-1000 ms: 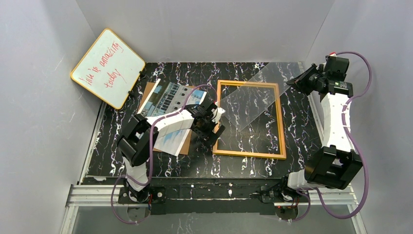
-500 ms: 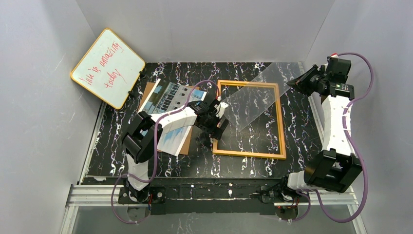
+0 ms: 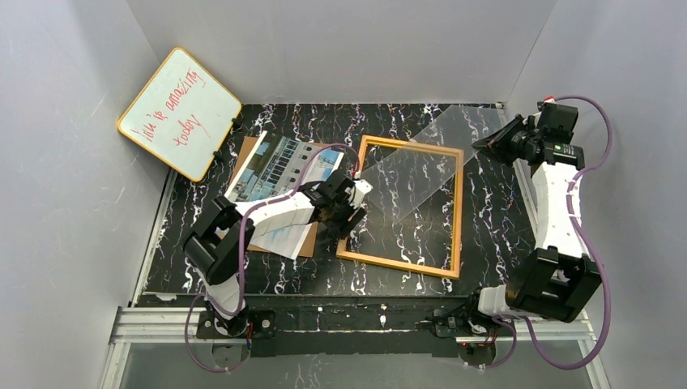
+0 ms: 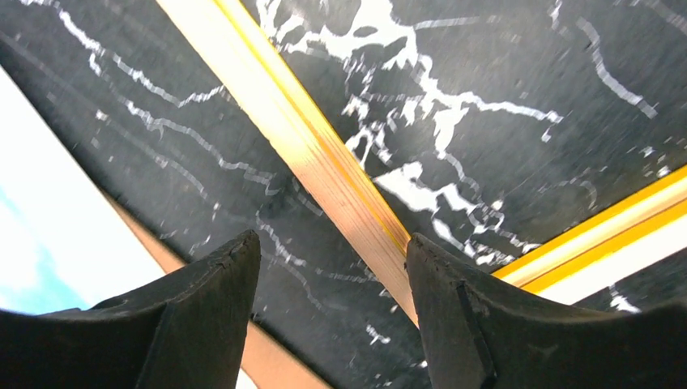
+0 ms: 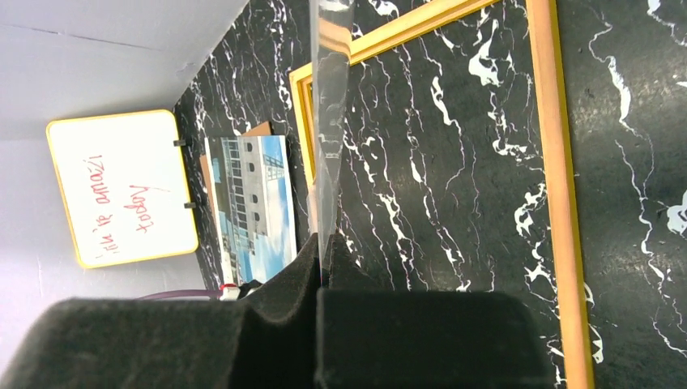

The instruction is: Put the photo into the frame

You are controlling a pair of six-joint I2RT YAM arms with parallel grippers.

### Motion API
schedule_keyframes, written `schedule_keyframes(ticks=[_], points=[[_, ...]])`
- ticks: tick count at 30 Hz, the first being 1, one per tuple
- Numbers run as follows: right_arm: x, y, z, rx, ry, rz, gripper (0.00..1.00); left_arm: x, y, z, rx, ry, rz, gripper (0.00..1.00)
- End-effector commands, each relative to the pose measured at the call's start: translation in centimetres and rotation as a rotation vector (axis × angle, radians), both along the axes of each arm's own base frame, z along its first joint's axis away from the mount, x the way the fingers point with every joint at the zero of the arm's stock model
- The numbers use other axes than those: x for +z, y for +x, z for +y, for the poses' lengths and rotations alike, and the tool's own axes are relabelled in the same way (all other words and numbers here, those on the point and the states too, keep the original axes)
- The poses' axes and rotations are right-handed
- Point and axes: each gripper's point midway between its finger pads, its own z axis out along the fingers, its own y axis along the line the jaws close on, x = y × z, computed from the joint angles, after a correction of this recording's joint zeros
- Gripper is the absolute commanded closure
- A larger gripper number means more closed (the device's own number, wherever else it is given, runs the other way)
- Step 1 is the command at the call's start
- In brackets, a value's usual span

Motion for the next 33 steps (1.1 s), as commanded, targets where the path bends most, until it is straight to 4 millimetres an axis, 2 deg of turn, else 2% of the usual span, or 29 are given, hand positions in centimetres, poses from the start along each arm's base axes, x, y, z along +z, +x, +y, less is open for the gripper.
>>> schedule_keyframes(ticks=[1,6,8,10,13,15,16,17,20,23,25,26,29,31,33], points=[[1.7,-0.5,0.9,0.037,0.032,-0.079,0.99,-1.4,-1.5,5.8,-0.034,0.217,-0.024,0.36],[1.2,-1.6,1.6,0.062,0.052,-0.075,0.99,-0.7,-2.2,6.1,-0.049,0.196,-0.03,0.36],[1.1,-2.0,1.8,0.071,0.056,-0.076,0.99,0.1,-2.0,6.0,-0.051,0.182,-0.045,0.35],[1.1,-2.4,2.0,0.078,0.055,-0.078,0.99,1.4,-2.0,5.6,-0.061,0.163,-0.053,0.3],[1.6,-2.8,2.3,0.094,0.059,-0.091,0.99,4.6,-2.5,4.8,-0.097,0.107,-0.036,0.11],[2.4,-2.8,2.5,0.105,0.069,-0.106,0.99,7.1,-3.5,4.1,-0.143,0.042,-0.011,0.05],[2.7,-2.8,2.6,0.105,0.077,-0.112,0.99,8.4,-4.5,3.9,-0.18,0.007,0.021,0.03],[3.1,-2.8,2.7,0.109,0.085,-0.118,0.99,10.2,-4.9,3.6,-0.208,-0.031,0.015,0.02],[4.5,-2.8,3.4,0.129,0.128,-0.149,0.99,13.9,-6.6,3.7,-0.285,-0.102,0.023,0.02],[6.3,-3.0,4.3,0.166,0.183,-0.184,0.99,17.4,-7.0,4.4,-0.322,-0.148,0.007,0.02],[7.5,-3.2,5.1,0.186,0.213,-0.209,0.99,19.6,-5.8,5.0,-0.291,-0.176,-0.027,0.02],[8.3,-3.4,5.9,0.205,0.227,-0.224,0.99,20.6,-4.6,5.6,-0.252,-0.194,-0.056,0.02],[10.9,-4.0,8.5,0.266,0.255,-0.268,0.99,23.3,1.2,8.1,-0.035,-0.207,-0.22,0.02],[12.4,-4.4,10.3,0.306,0.27,-0.289,0.99,24.4,4.9,10.4,0.13,-0.171,-0.334,0.02],[14.1,-4.9,12.1,0.349,0.292,-0.319,0.99,25.0,7.8,13.0,0.285,-0.117,-0.414,0.02]])
